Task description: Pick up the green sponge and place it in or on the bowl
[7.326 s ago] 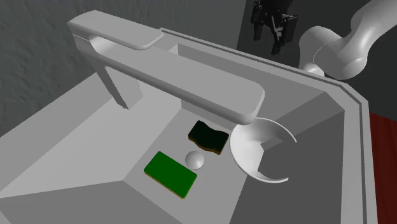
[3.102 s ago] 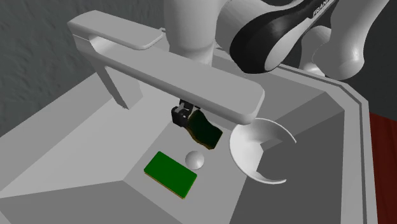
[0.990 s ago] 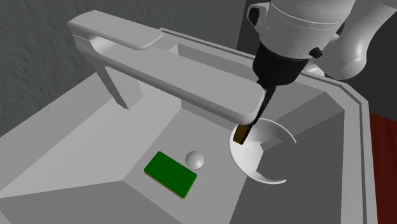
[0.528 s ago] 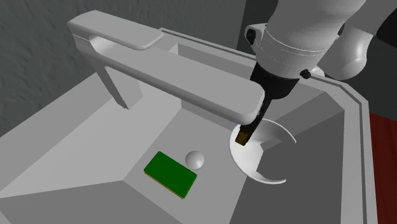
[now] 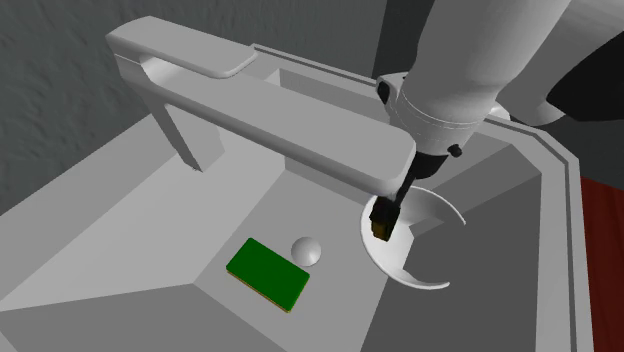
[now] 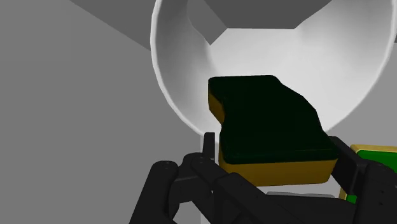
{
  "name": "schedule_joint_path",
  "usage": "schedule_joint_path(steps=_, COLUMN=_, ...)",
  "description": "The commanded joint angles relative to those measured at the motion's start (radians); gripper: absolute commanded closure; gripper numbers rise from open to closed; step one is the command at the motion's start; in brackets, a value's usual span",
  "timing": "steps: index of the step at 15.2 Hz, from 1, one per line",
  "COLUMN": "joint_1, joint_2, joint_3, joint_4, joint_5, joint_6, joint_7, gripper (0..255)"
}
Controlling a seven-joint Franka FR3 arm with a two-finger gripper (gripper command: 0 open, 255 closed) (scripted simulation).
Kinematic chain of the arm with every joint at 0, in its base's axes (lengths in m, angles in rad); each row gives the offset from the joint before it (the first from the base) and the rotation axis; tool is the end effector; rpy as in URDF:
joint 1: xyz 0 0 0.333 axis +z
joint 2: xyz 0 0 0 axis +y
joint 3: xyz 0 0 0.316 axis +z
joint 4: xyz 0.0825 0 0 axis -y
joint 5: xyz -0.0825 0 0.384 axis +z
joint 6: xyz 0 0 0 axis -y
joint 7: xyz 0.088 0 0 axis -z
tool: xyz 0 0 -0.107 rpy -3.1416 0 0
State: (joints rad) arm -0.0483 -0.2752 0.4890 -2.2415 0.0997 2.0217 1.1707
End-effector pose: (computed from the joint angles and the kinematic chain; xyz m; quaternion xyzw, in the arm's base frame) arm 0.4259 0.2184 0.4694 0.9234 -0.3831 0.0230 0.0035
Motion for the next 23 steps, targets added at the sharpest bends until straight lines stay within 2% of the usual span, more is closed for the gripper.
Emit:
schedule_joint_path(steps=1, joint_1=0.0, joint_2=0.006, joint_3=0.003, joint_4=-0.016, joint_5=-0.001, joint_6=0.011, joint_7=0.003, gripper=255)
schedule_joint_path(steps=8, joint_1=0.0, joint_2=0.007, joint_3=0.003, joint_4=-0.016, joint_5=-0.001, joint_6=0.011, joint_7=0.003, gripper=255)
schedule_joint_path(steps=9, joint_1=-0.001, joint_2=0.008, joint_3=0.002, joint_4=-0.015, joint_5=-0.003, joint_6=0.011, joint_7=0.001, gripper=0)
schedule_joint_path(steps=14, joint_1=0.0, joint_2=0.007, joint_3=0.003, joint_4=-0.016, joint_5=-0.001, joint_6=0.011, joint_7=0.003, gripper=0)
schedule_joint_path(steps=18, joint_1=0.0, joint_2=-0.026, joint_3=-0.012, joint_4=0.084, joint_5=0.005, joint_6=-0.119, joint_7=-0.005, gripper=0)
schedule_joint_path(steps=23, joint_1=0.0, joint_2=-0.026, joint_3=-0.012, joint_4=0.084, joint_5=0.005, joint_6=-0.119, joint_7=-0.005, gripper=0)
